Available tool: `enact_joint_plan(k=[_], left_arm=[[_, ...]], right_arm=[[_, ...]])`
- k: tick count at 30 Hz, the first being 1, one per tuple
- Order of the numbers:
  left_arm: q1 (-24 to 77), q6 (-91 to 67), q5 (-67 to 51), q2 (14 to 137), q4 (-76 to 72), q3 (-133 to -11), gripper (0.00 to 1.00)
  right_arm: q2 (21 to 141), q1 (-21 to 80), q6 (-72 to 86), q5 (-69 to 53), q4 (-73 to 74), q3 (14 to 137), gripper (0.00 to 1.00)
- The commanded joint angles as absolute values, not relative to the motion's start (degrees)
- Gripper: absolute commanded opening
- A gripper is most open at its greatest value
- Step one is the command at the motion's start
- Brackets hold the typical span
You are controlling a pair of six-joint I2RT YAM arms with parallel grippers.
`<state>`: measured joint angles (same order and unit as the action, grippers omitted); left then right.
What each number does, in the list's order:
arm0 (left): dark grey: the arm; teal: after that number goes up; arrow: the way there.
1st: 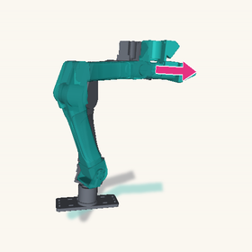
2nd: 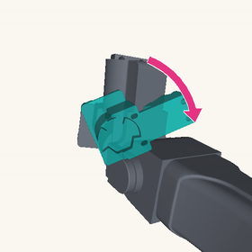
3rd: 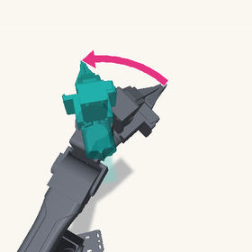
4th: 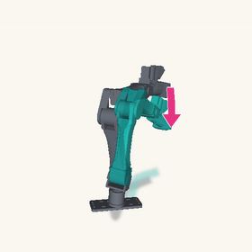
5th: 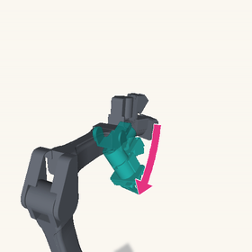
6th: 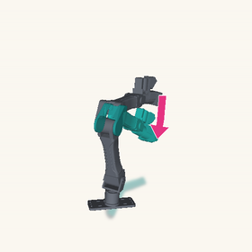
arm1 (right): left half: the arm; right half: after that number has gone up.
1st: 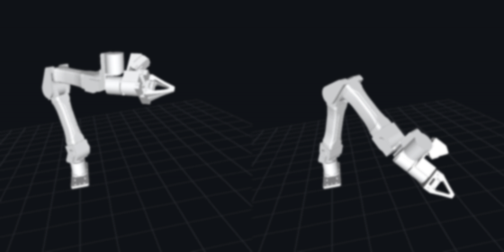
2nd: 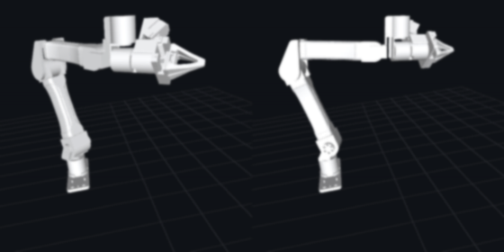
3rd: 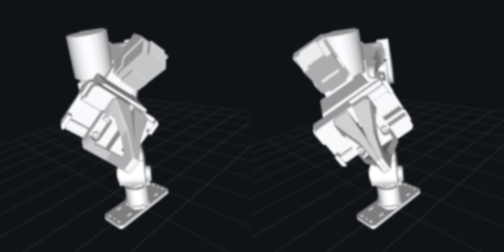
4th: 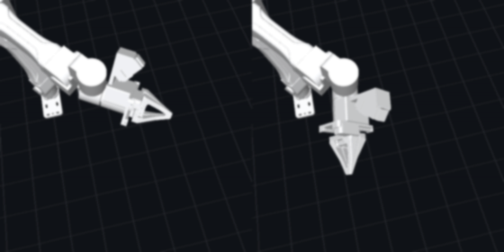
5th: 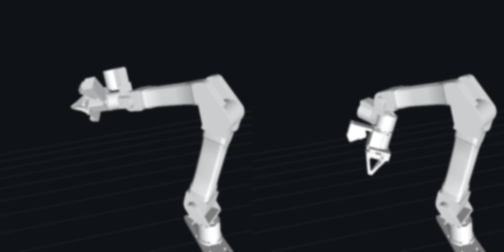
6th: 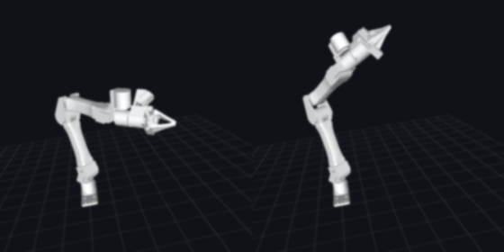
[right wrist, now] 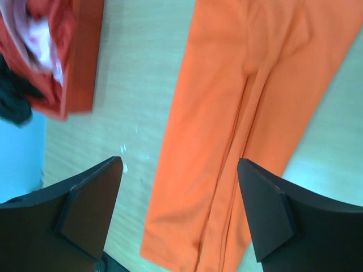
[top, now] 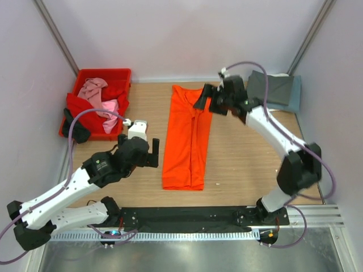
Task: Fold and stack the t-shirts
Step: Fold the tshirt
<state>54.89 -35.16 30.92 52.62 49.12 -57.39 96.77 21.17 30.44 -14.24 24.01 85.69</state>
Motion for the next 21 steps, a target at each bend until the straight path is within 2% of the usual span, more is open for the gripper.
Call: enact_joint_plan(k=[1,6,9,21], left_arm=[[54.14,-28.48,37.26,49.93,49.85,-55.21,1.0],[53.97,-28.3,37.61,49.48,49.66,-54.41,1.0],[53.96,-28.3,37.79,49.75,50.01,-54.67,1.0],[53.96,-30.14,39.11,46.58,50.71,-54.05,1.0]], right_arm=[[86.01,27.49,32.33,-4.32,25.23,65.38,0.87],[73.93,34.35,41.11,-2.73,20.84,45.13,0.77],[70.49,36.47,43.24,-2.02,20.04,40.62,0.68],[72.07,47.28,48.78,2.72,20.3,38.5,0.6]])
